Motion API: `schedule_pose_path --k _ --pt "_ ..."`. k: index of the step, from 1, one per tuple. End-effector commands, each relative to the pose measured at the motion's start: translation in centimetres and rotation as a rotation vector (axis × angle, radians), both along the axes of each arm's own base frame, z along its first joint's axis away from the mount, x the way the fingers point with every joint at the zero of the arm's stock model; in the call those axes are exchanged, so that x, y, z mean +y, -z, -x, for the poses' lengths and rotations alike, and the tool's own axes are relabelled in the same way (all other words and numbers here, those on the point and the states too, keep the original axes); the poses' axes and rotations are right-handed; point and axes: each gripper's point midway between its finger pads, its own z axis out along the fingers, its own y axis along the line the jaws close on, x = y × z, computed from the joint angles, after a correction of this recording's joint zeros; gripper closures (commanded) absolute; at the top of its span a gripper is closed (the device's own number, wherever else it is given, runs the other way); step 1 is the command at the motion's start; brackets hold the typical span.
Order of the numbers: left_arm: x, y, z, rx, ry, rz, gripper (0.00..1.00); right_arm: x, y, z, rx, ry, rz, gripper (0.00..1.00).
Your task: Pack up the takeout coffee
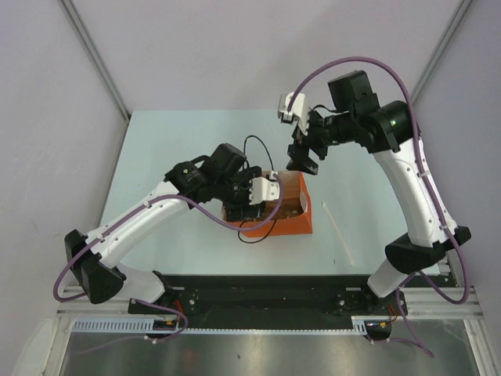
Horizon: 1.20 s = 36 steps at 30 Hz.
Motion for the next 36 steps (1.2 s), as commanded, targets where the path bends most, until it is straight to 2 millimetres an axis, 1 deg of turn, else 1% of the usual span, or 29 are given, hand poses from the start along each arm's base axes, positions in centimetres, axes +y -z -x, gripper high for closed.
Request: schedule_pose_path --k 1,3,4,5,6,7,9,11,13,14,17,18,20,22,23,24,26,27,28,30,31,32,33,34,35,36 --pt "-1.2 -1.8 -0.4 -0.037 0.041 0.042 0.58 -1.4 3.0 5.2 0.164 -0.043 0.101 0.12" --pt "-1.2 -1.9 -0.7 -0.052 0.038 0.04 0.59 -1.0 4.1 5.7 0.204 -0.062 0.114 0.16" --pt "-1.3 -2.0 -0.8 -0.062 0.042 0.04 0.59 -0.7 4.6 5.6 0.226 -0.058 0.124 0.17" --pt "-1.3 -2.0 -0.9 -0.066 0.041 0.039 0.59 -0.6 5.0 5.3 0.237 -0.055 0.132 0.18" --pt "-1.4 -2.0 -0.9 -0.061 0.043 0.041 0.59 -0.6 5.4 5.0 0.244 -0.044 0.145 0.23" --pt "-1.4 -2.1 -0.8 -0.058 0.046 0.043 0.59 -0.3 6.2 4.5 0.26 -0.043 0.16 0.24" --pt "-1.4 -2.1 -0.6 -0.052 0.052 0.045 0.59 -0.4 6.9 3.9 0.27 -0.035 0.178 0.28" --pt "-1.4 -2.0 -0.4 -0.047 0.055 0.046 0.59 -0.2 7.8 3.6 0.281 -0.046 0.191 0.29" --pt "-1.4 -2.0 -0.2 -0.043 0.06 0.05 0.59 0.3 8.1 3.0 0.269 -0.051 0.18 0.3" --pt "-1.4 -2.0 -0.1 -0.041 0.065 0.05 0.59 0.6 8.8 2.7 0.269 -0.058 0.182 0.29" --pt "-1.5 -1.8 0.0 -0.039 0.074 0.046 0.59 1.5 9.2 2.5 0.258 -0.088 0.179 0.3" --pt "-1.5 -1.7 0.0 -0.039 0.077 0.044 0.59 1.8 9.5 2.3 0.264 -0.091 0.184 0.32" --pt "-1.5 -1.7 0.0 -0.041 0.077 0.042 0.59 2.5 9.6 2.5 0.271 -0.111 0.173 0.34" --pt "-1.4 -1.7 0.0 -0.043 0.078 0.04 0.59 2.8 10.0 2.4 0.282 -0.118 0.175 0.45" --pt "-1.4 -1.7 -0.1 -0.047 0.075 0.039 0.59 2.9 10.0 2.3 0.277 -0.119 0.172 0.53" --pt "-1.4 -1.8 -0.1 -0.048 0.073 0.038 0.59 3.0 10.0 2.1 0.273 -0.117 0.173 0.71" --pt "-1.4 -2.0 -0.2 -0.055 0.064 0.039 0.59 3.1 9.5 1.4 0.253 -0.102 0.153 0.87" --pt "-1.4 -2.2 -0.3 -0.057 0.061 0.042 0.59 3.3 8.5 1.1 0.23 -0.097 0.13 1.0" --pt "-1.4 -2.4 -0.4 -0.064 0.057 0.045 0.59 3.4 7.9 0.9 0.223 -0.085 0.113 1.0" --pt "-1.3 -2.8 -0.6 -0.075 0.044 0.049 0.59 3.8 6.4 0.0 0.173 -0.065 0.063 1.0" --pt "-1.4 -3.0 -0.7 -0.082 0.041 0.053 0.6 3.7 5.4 0.0 0.161 -0.05 0.034 1.0" --pt "-1.3 -3.1 -0.6 -0.09 0.039 0.052 0.6 4.1 4.5 -0.6 0.127 -0.046 -0.004 1.0" --pt "-1.4 -3.1 -0.7 -0.096 0.035 0.057 0.6 4.1 3.9 -0.6 0.111 -0.039 -0.028 1.0" --pt "-1.3 -3.2 -0.8 -0.107 0.029 0.059 0.6 3.9 3.5 -0.1 0.11 -0.032 -0.047 1.0" --pt "-1.4 -3.2 -0.7 -0.117 0.029 0.063 0.6 4.3 2.6 -0.2 0.072 -0.04 -0.082 1.0" --pt "-1.3 -3.1 -0.8 -0.138 0.018 0.06 0.6 4.3 2.5 0.0 0.06 -0.04 -0.098 1.0"
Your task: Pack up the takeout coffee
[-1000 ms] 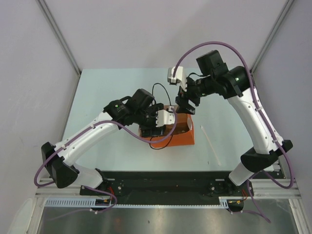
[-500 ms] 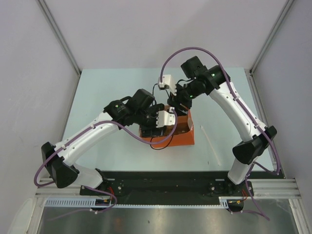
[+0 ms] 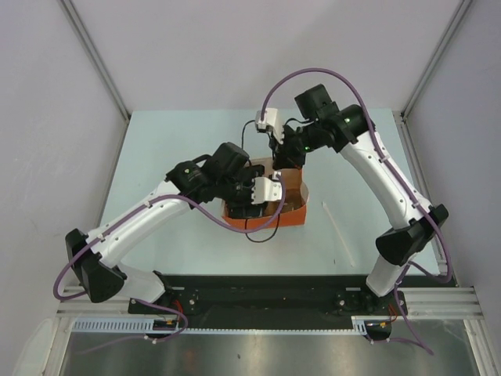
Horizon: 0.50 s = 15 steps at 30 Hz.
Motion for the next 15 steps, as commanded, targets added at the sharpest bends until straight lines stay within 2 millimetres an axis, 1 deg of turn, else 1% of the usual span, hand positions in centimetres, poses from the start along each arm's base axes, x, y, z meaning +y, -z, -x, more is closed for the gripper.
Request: schedule_pose_path --k 1,2,3,4,5,6,7,8,9,10,11,12,14,15 --pt "-0.5 -2.3 -0.4 -0.108 -0.009 0.06 0.6 0.6 -3.7 0.8 -0.111 0.009 -0.163 1.0" --pt "-0.6 -2.2 -0.3 -0.12 -0.009 0.059 0.6 0.5 -5.7 1.0 -0.193 0.015 -0.218 1.0" --pt "-0.6 -2.0 -0.3 -0.136 -0.013 0.061 0.6 0.7 -5.3 1.2 -0.207 0.015 -0.225 1.0" --pt "-0.3 -1.8 -0.6 -0.155 -0.027 0.052 0.6 0.7 -5.5 1.4 -0.236 0.02 -0.236 1.0" --pt "-0.4 -1.7 -0.4 -0.164 -0.027 0.05 0.61 0.6 -5.2 1.3 -0.277 0.043 -0.244 1.0" --pt "-0.4 -1.0 -0.6 -0.173 -0.036 0.05 0.61 0.8 -5.4 1.6 -0.299 0.051 -0.256 1.0" --pt "-0.1 -1.0 -0.8 -0.192 -0.053 0.046 0.61 1.1 -5.5 1.9 -0.314 0.055 -0.269 1.0" --pt "0.0 -0.7 -0.8 -0.197 -0.058 0.043 0.61 1.2 -4.5 1.7 -0.322 0.068 -0.266 1.0" --pt "0.1 0.0 -0.9 -0.205 -0.067 0.04 0.61 0.8 -5.0 2.2 -0.336 0.085 -0.283 1.0" --pt "0.4 0.0 -1.0 -0.222 -0.081 0.042 0.61 1.3 -5.1 2.4 -0.357 0.089 -0.299 1.0" --pt "0.5 0.1 -1.0 -0.23 -0.088 0.044 0.61 1.0 -4.8 2.3 -0.372 0.112 -0.291 1.0" --pt "0.6 0.8 -1.0 -0.241 -0.093 0.046 0.61 0.8 -4.2 2.6 -0.372 0.121 -0.29 1.0" --pt "0.8 0.9 -0.8 -0.261 -0.093 0.056 0.61 0.9 -4.5 2.6 -0.395 0.135 -0.308 1.0" --pt "0.8 1.4 -0.7 -0.263 -0.09 0.055 0.61 1.0 -4.2 2.8 -0.396 0.13 -0.306 1.0"
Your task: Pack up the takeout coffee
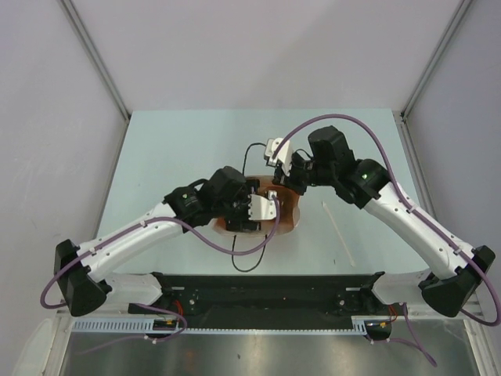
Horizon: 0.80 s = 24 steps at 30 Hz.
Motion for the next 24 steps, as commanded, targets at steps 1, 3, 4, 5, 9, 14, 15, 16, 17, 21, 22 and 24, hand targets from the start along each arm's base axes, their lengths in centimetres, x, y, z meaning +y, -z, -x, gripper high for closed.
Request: schedule_pose_path --k 1,3,4,5,9,14,15,16,17,21,22,24 --pt "-0.4 -1.2 -0.4 -0.094 -0.018 0.073 0.61 1.0 -3.7 -1.0 -0.137 0.048 -0.128 1.0" --pt "-0.5 -1.1 -0.2 -0.107 -0.013 0.094 0.61 1.2 -3.3 -0.9 -0.132 0.044 -0.123 1.0" --pt "-0.2 -1.0 -0.4 -0.13 -0.028 0.088 0.61 1.3 -3.1 -0.8 -0.121 0.045 -0.125 1.0" --pt "-0.2 -0.9 -0.3 -0.159 -0.021 0.098 0.61 1.4 -2.9 -0.6 -0.114 0.04 -0.124 1.0" --pt "-0.5 -0.7 0.4 -0.204 0.014 0.112 0.61 1.5 -2.0 -0.3 -0.079 0.044 -0.116 1.0" --pt "-1.5 -0.3 1.0 -0.193 0.033 0.121 0.61 1.6 -2.3 0.1 -0.085 0.047 -0.129 1.0" --pt "-1.7 -0.1 1.0 -0.194 0.037 0.121 0.61 1.7 -2.4 0.2 -0.085 0.044 -0.13 1.0" --pt "-2.0 -0.2 1.1 -0.193 0.043 0.125 0.61 1.8 -2.3 0.3 -0.086 0.044 -0.128 1.0" --pt "-2.3 -0.4 1.0 -0.197 0.046 0.136 0.61 1.8 -2.4 0.4 -0.087 0.047 -0.128 1.0" --pt "-3.0 0.0 0.9 -0.19 0.057 0.143 0.62 2.0 -2.5 0.8 -0.092 0.057 -0.14 1.0" --pt "-3.2 0.2 1.0 -0.191 0.065 0.139 0.62 2.0 -2.5 0.9 -0.092 0.061 -0.14 1.0" --pt "-3.4 0.2 0.8 -0.199 0.068 0.144 0.62 2.1 -2.5 1.3 -0.089 0.055 -0.143 1.0"
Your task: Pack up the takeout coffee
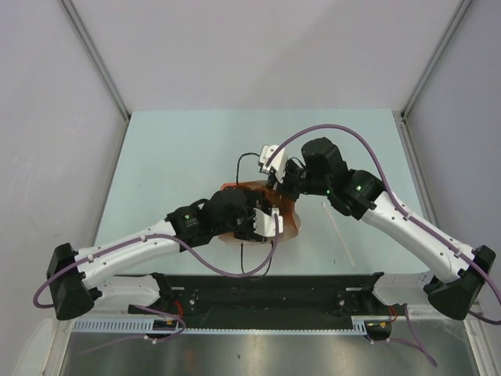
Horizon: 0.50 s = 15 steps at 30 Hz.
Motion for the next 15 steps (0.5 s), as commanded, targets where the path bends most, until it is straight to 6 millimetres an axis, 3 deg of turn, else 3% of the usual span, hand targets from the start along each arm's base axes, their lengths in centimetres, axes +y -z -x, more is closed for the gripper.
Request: schedule_pose_path --k 1,9,15 --pt "-1.4 -0.7 -0.3 -0.038 0.028 0.047 0.62 0.5 -3.2 0.6 -0.059 0.007 -0.102 1.0" --pt "-2.3 -1.3 -0.5 -0.082 0.066 0.086 0.63 0.7 -3.0 1.5 -0.008 -0.007 -0.13 1.0" --pt "-3.0 -0.1 0.6 -0.04 0.135 0.078 0.63 0.9 -3.2 2.0 0.004 -0.031 -0.145 1.0"
